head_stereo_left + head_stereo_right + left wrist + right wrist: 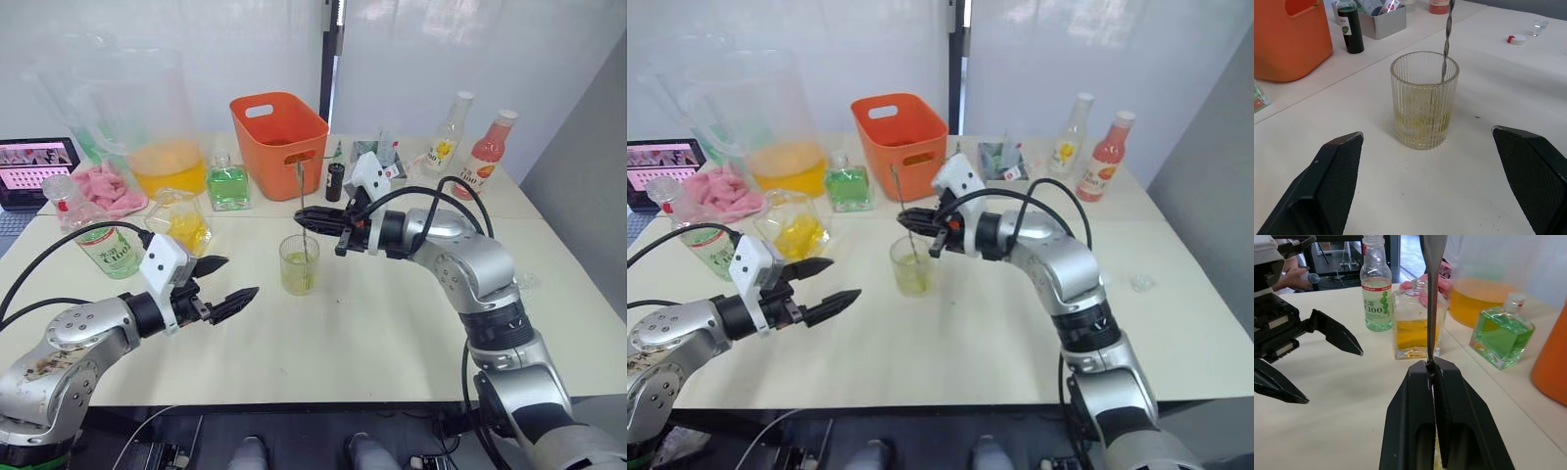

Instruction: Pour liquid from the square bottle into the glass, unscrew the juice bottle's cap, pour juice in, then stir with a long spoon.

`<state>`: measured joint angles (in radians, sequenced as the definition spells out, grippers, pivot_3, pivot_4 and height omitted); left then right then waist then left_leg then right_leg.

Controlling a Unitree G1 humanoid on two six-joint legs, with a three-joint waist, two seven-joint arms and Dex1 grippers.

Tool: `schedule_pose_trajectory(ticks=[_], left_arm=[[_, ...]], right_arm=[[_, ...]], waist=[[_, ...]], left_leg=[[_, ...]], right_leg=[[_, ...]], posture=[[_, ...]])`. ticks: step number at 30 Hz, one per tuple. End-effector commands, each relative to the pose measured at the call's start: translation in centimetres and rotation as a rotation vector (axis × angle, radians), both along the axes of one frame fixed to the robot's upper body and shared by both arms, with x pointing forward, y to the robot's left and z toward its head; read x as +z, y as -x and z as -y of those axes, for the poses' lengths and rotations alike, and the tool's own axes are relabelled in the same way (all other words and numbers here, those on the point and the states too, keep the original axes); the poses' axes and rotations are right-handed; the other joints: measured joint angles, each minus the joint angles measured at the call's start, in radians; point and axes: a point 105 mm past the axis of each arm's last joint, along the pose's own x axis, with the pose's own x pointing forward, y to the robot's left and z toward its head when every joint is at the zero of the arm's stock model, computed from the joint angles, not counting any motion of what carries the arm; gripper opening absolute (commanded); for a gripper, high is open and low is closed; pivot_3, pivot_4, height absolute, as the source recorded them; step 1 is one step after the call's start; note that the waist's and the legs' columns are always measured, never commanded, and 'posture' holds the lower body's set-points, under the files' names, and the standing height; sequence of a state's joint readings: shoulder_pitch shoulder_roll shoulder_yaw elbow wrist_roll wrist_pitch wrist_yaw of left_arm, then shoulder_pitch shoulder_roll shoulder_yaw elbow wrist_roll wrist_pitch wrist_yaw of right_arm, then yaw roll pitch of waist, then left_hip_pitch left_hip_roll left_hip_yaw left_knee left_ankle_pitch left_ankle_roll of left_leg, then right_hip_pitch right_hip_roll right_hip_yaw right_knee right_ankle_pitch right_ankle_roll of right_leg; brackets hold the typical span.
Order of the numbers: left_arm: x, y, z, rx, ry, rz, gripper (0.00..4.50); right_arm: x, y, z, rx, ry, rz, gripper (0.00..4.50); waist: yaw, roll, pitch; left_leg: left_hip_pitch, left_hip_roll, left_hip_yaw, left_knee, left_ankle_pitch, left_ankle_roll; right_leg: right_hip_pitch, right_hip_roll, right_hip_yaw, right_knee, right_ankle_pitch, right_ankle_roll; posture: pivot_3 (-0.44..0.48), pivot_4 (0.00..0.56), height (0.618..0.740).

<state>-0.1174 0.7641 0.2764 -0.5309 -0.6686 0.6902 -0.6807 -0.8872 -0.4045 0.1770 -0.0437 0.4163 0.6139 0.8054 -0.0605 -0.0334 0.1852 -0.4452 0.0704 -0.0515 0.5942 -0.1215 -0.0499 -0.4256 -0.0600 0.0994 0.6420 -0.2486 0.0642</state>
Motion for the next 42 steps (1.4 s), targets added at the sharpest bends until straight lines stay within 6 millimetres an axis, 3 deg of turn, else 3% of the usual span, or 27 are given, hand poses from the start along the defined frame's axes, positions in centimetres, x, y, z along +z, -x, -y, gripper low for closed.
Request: schedule_pose_trajectory(ticks=[1,8,16,28,34,42], left_arm=[[0.6,0.3,0.3,-0.015,-0.006,0.043,4.45],[0.7,0.3,0.3,-0.010,-0.005,0.048,4.45],[0.4,0.5,0.6,-0.020,-0.012,0.036,4.45],[0.4,0.2,0.6,-0.028,-0.019,0.035,4.45],[0.4,0.1,0.6,-0.028,-0.021,0.036,4.45],[0.2,0.4,0.6,-0.042,-0.026,0.022,4.45]], right_arm=[[1.3,-0.4,0.0,-0.012,-0.018,0.076,0.00],[1.9,-0.8,-1.5,-0.009,-0.099,0.092,0.00],[2.0,0.8,-3.2,0.080,-0.139,0.044,0.00],[1.9,1.5,-2.6,0.108,-0.108,0.004,0.00],[0.8,1.0,-2.2,0.084,-0.029,0.020,0.00],[2.0,-1.0,-1.3,0.015,-0.020,0.068,0.00]], waist=[[-0.002,0.000,0.000],[-0.006,0.000,0.000],[-0.006,0.000,0.000],[-0.006,0.000,0.000],[-0.005,0.000,0.000],[-0.006,0.000,0.000]], left_leg=[[0.000,0.000,0.000,0.000,0.000,0.000],[0.000,0.000,0.000,0.000,0.000,0.000],[0.000,0.000,0.000,0.000,0.000,0.000],[0.000,0.000,0.000,0.000,0.000,0.000],[0.000,0.000,0.000,0.000,0.000,0.000],[0.000,0.000,0.000,0.000,0.000,0.000]], right_leg=[[0.000,0.000,0.000,0.000,0.000,0.000],[0.000,0.000,0.000,0.001,0.001,0.000],[0.000,0.000,0.000,0.001,0.001,-0.001],[0.000,0.000,0.000,0.001,0.001,-0.001],[0.000,0.000,0.000,0.001,0.001,-0.001],[0.000,0.000,0.000,0.001,0.001,-0.001]], posture=[[0.000,0.150,0.738],[0.000,0.150,0.738],[0.000,0.150,0.738],[0.000,0.150,0.738],[0.000,0.150,0.738],[0.000,0.150,0.738]])
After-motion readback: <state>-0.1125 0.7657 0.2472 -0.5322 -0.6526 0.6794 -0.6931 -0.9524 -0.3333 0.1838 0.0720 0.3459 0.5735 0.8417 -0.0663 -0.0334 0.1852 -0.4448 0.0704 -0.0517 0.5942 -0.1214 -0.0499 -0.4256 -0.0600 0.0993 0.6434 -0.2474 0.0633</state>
